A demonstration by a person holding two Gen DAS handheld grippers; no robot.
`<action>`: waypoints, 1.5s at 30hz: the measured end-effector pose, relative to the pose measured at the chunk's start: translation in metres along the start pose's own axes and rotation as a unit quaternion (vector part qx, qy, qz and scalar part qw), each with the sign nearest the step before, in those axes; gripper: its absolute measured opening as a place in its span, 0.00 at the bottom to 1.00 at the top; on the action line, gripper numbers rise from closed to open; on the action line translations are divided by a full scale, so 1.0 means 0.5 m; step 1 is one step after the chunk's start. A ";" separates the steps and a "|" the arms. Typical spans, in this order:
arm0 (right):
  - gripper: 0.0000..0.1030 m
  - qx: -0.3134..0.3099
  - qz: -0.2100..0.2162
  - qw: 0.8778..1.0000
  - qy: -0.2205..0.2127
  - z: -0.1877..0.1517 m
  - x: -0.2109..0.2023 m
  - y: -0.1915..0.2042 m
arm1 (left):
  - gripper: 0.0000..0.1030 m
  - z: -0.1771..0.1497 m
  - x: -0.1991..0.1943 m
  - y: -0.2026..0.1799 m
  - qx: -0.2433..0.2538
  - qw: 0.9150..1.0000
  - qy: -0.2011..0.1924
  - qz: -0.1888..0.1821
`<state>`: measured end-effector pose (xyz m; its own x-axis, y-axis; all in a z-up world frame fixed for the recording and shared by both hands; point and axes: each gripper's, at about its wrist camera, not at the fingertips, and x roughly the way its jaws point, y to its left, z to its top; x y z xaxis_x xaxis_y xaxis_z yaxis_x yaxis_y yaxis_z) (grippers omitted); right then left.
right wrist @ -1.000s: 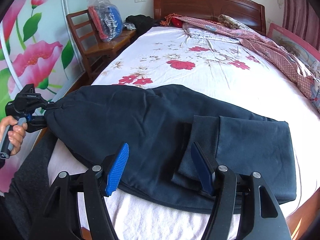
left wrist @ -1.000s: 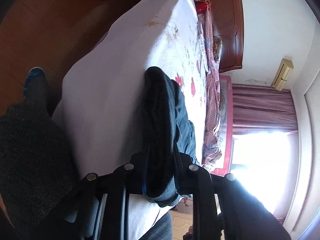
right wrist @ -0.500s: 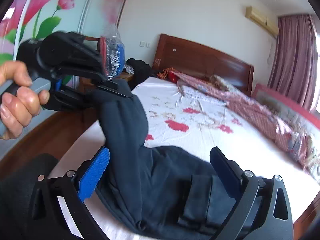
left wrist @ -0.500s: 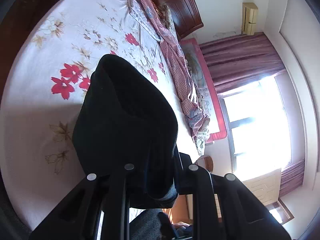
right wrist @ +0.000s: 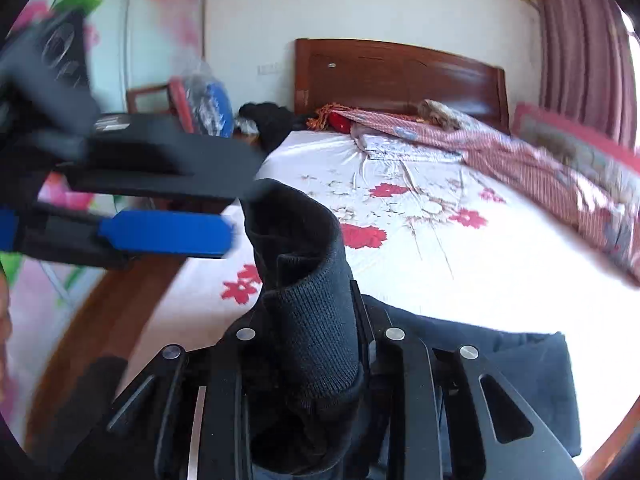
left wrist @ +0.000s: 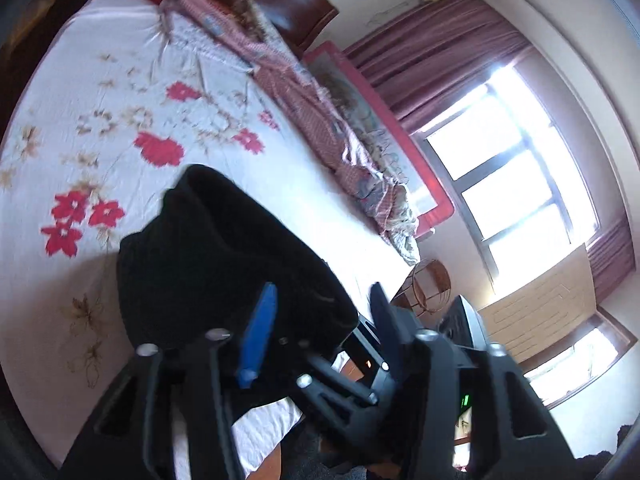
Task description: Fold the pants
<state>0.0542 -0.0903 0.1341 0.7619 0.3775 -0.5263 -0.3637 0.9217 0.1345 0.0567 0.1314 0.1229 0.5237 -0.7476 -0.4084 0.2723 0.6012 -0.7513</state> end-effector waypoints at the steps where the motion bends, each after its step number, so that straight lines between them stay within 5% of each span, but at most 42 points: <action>1: 0.25 0.046 0.019 0.999 -0.015 0.011 -0.027 -0.056 | 0.88 -0.001 -0.020 -0.012 0.011 1.000 -0.022 -0.003; 3: 0.25 0.134 0.022 0.990 -0.038 0.012 -0.071 -0.180 | 0.92 -0.003 -0.043 -0.029 0.031 0.998 -0.052 -0.014; 6: 0.25 0.256 0.022 0.963 -0.078 -0.047 -0.117 -0.369 | 0.97 -0.019 -0.025 -0.023 0.040 0.999 -0.036 -0.003; 9: 0.25 0.362 0.007 0.928 -0.083 -0.163 -0.106 -0.537 | 0.97 -0.057 0.024 0.003 0.039 0.999 0.000 0.032; 10: 0.26 0.390 -0.028 0.919 -0.056 -0.208 -0.086 -0.578 | 0.97 -0.074 0.047 0.018 0.035 0.998 0.017 0.039; 12: 0.30 0.460 -0.023 0.887 -0.006 -0.309 -0.030 -0.645 | 0.97 -0.123 0.080 0.038 0.024 0.997 0.047 0.050; 14: 0.35 0.497 0.014 0.866 -0.045 -0.343 -0.039 -0.663 | 0.97 -0.161 0.114 0.050 0.021 0.994 0.082 0.068; 16: 0.71 0.516 0.037 0.854 -0.057 -0.326 -0.044 -0.661 | 0.97 -0.191 0.136 0.054 0.026 0.990 0.105 0.086; 18: 0.90 0.536 0.033 0.842 -0.058 -0.307 -0.054 -0.650 | 0.97 -0.219 0.158 0.056 0.026 0.987 0.129 0.093; 20: 0.90 0.527 0.011 0.849 -0.031 -0.287 -0.059 -0.637 | 0.97 -0.242 0.179 0.055 0.036 0.983 0.144 0.104; 21: 0.90 0.520 -0.040 0.853 -0.015 -0.278 -0.075 -0.631 | 0.97 -0.251 0.189 0.053 0.043 0.981 0.152 0.109; 24: 0.90 0.469 -0.125 0.873 -0.048 -0.256 -0.159 -0.618 | 0.97 -0.266 0.215 0.033 0.071 0.975 0.168 0.124; 27: 0.90 0.442 -0.049 0.896 -0.019 -0.221 -0.158 -0.627 | 0.97 -0.272 0.230 0.014 0.090 0.973 0.174 0.124; 31: 0.69 0.492 0.006 0.871 -0.003 -0.234 -0.148 -0.626 | 0.97 -0.284 0.242 0.008 0.079 0.973 0.183 0.113; 36: 0.55 0.474 -0.014 0.880 0.031 -0.261 -0.128 -0.573 | 0.97 -0.299 0.230 0.026 0.066 0.973 0.188 0.116; 41: 0.44 0.408 -0.096 0.903 0.089 -0.242 -0.074 -0.535 | 0.97 -0.299 0.219 0.055 0.035 0.975 0.185 0.121; 42: 0.37 0.369 -0.124 0.915 0.111 -0.228 -0.058 -0.520 | 0.97 -0.298 0.218 0.058 0.030 0.975 0.184 0.120; 43: 0.16 0.309 -0.165 0.927 0.132 -0.214 -0.041 -0.499 | 0.97 -0.297 0.218 0.059 0.027 0.975 0.183 0.120; 45: 0.05 0.202 -0.202 0.946 0.152 -0.190 -0.017 -0.451 | 0.97 -0.297 0.218 0.061 0.022 0.975 0.185 0.119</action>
<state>0.0787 -0.3098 0.0283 0.5837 0.0015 -0.8120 0.2052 0.9673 0.1493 0.0020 0.0264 -0.0217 0.2518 -0.6305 -0.7342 0.2164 0.7761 -0.5923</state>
